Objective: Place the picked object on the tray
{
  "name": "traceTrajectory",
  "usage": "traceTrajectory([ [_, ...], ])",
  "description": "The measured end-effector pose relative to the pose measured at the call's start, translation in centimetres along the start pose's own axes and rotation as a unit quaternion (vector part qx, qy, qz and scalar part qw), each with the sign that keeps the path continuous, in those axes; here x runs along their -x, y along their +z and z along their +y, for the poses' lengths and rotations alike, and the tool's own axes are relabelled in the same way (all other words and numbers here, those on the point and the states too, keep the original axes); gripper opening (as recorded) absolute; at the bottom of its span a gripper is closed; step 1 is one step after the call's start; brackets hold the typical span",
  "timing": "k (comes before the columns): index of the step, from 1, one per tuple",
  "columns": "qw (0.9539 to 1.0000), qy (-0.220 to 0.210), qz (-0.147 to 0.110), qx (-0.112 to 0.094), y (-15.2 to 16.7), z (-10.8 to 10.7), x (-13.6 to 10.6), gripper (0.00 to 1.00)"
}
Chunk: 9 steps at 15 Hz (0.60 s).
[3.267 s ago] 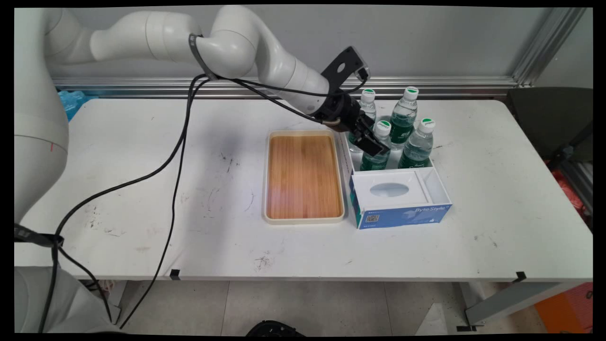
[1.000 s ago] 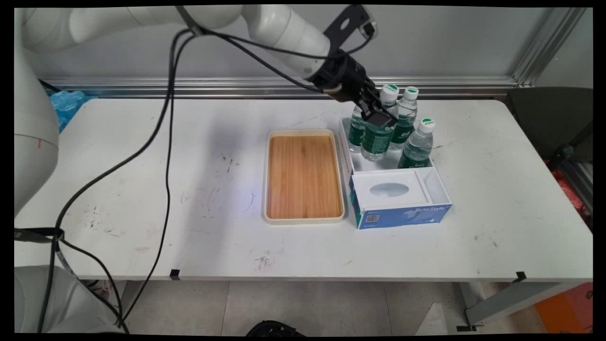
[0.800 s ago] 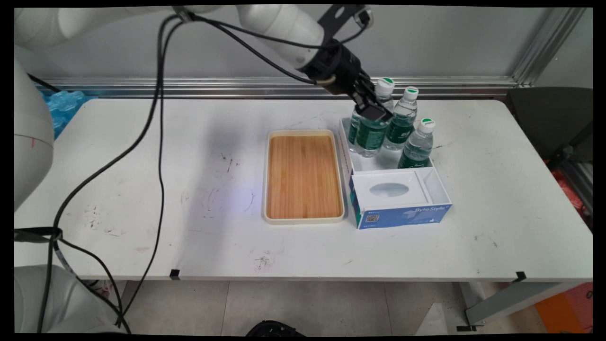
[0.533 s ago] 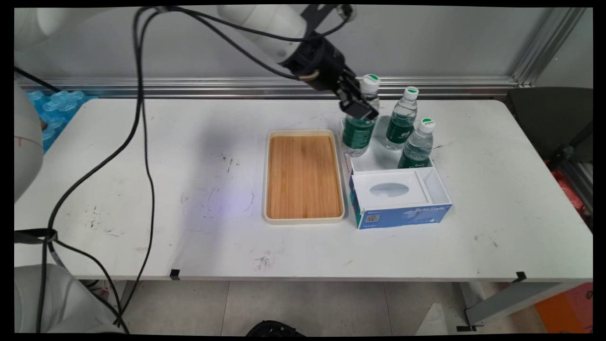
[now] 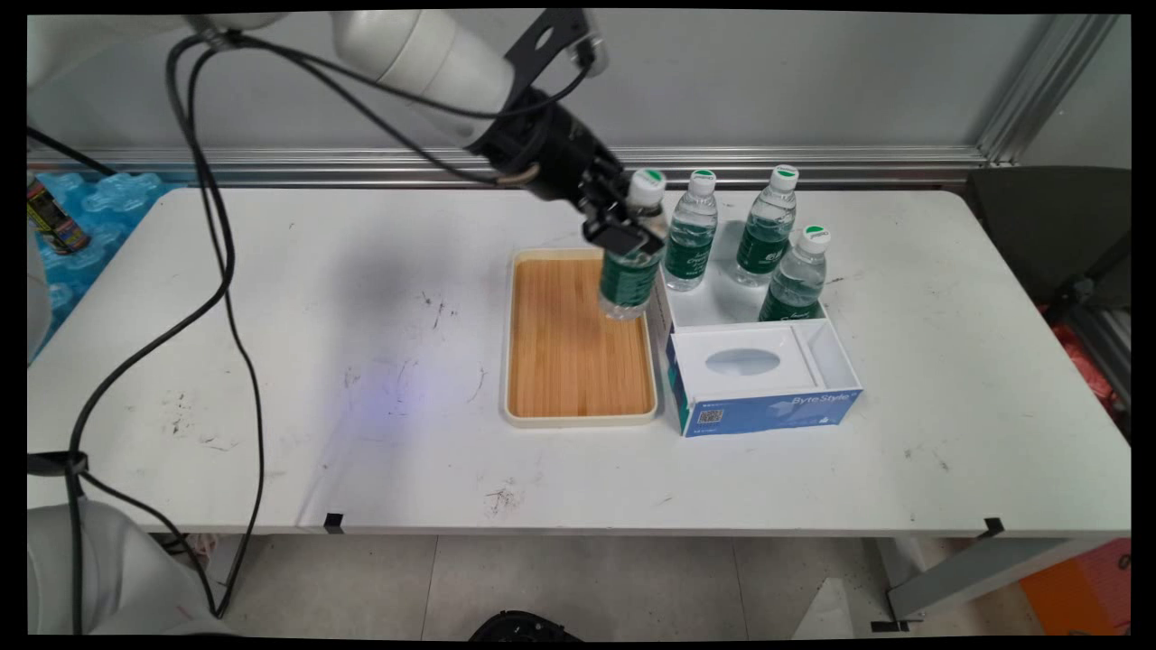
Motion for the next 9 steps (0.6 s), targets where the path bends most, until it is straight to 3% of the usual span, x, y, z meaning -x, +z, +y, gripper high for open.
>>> traceTrajectory([
  [9, 0.9995, 0.027, -0.008, 0.015, 1.0, 0.6, 5.1, 0.0],
])
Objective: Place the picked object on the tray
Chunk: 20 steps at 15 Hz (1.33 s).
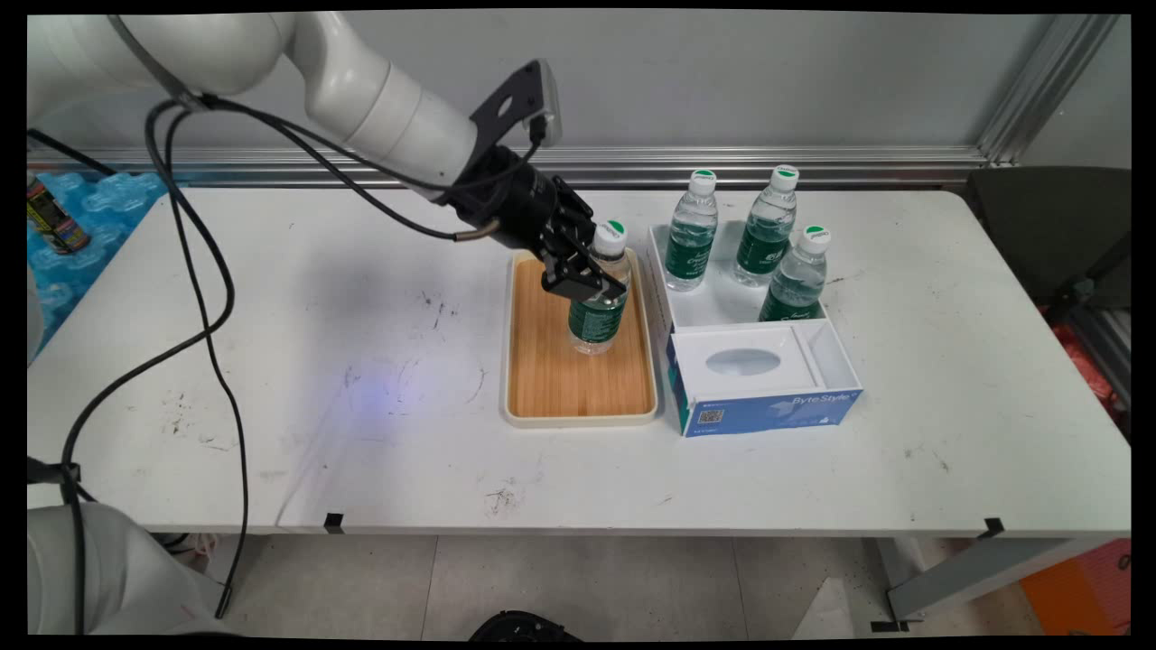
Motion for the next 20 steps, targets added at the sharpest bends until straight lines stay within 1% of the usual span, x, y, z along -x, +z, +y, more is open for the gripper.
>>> traceTrajectory([
  [2, 1.0, 0.008, 0.005, 0.003, 0.9, -0.3, 0.7, 0.0],
  [8, 0.9995, 0.022, 0.021, 0.007, 3.5, -1.2, 1.8, 0.0],
  [14, 0.9991, 0.02, 0.032, 0.018, 5.6, -1.6, 2.3, 0.0],
  [20, 0.9988, 0.015, 0.038, 0.027, 6.8, -1.8, 2.6, 0.0],
])
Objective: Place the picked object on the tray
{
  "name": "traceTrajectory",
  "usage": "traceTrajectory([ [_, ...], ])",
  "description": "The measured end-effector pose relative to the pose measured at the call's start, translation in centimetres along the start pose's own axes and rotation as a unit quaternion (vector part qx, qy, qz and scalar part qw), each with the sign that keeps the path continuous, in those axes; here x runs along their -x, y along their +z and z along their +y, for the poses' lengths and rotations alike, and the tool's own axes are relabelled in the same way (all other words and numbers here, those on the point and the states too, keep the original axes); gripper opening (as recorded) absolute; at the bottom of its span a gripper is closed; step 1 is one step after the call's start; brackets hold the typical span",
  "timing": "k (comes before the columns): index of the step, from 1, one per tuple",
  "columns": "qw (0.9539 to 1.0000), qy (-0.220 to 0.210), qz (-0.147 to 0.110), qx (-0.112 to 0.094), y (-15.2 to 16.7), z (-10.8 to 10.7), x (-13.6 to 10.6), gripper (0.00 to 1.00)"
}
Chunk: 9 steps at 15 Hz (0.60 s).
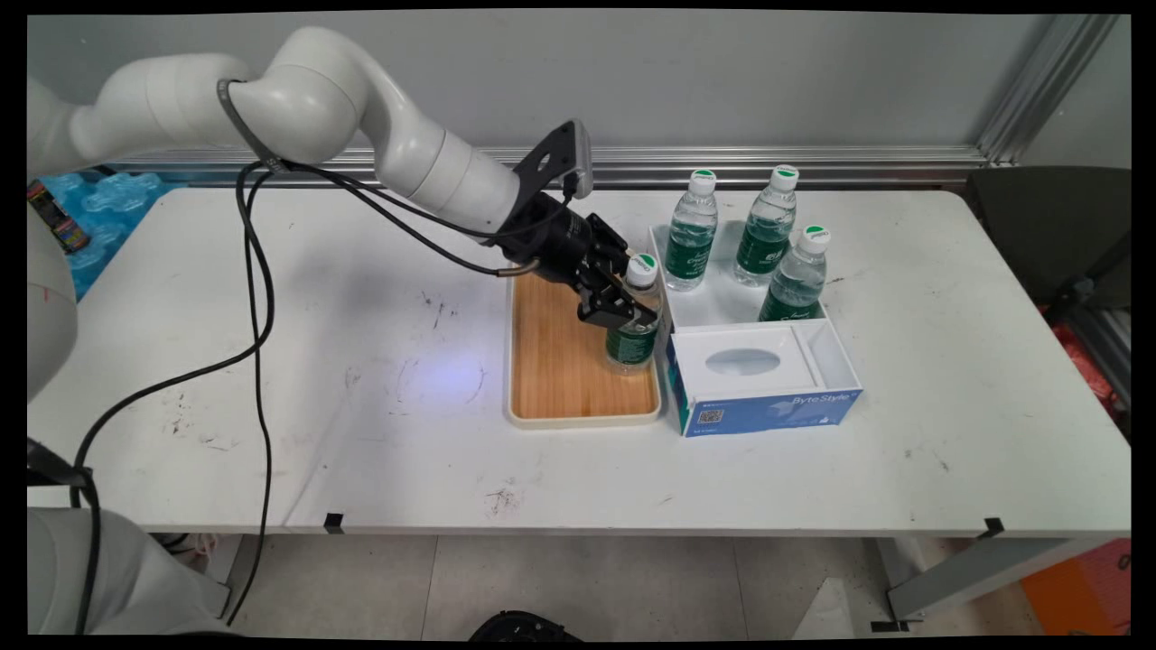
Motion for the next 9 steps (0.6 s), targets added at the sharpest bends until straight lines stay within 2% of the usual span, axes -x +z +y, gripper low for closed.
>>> traceTrajectory([
  [4, 1.0, 0.0, 0.001, 0.002, 0.4, -0.21, 0.23, 0.0],
  [5, 1.0, 0.001, 0.001, 0.003, 0.5, -0.26, 0.3, 1.0],
  [9, 1.0, 0.0, 0.001, 0.004, 0.61, -0.44, 0.41, 1.0],
])
